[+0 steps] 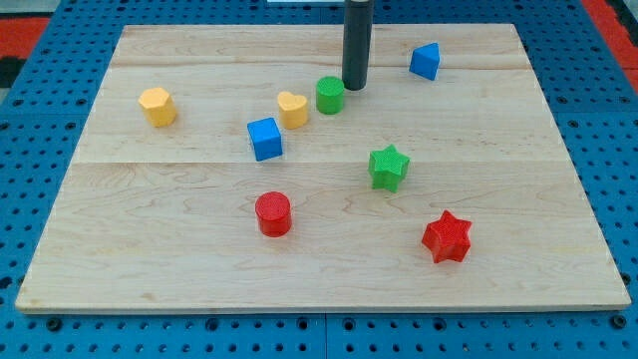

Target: Slide the blue triangle to the green circle

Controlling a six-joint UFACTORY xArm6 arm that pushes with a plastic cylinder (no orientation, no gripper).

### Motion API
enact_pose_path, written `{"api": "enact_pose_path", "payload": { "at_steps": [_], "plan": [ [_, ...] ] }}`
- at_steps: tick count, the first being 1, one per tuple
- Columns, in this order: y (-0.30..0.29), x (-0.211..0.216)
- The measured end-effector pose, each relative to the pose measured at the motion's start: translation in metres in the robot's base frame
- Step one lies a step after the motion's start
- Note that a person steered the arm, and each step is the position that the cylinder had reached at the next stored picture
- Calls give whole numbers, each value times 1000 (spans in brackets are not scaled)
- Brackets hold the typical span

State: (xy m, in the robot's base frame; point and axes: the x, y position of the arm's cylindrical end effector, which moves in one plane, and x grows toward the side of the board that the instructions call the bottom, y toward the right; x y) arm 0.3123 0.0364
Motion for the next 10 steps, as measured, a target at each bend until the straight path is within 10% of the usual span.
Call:
{"api": "enact_pose_path", "payload": {
  "at_steps": [2,5,10],
  "plan": [
    [-1,2],
    [206,-57],
    [-18,-52]
  ]
}}
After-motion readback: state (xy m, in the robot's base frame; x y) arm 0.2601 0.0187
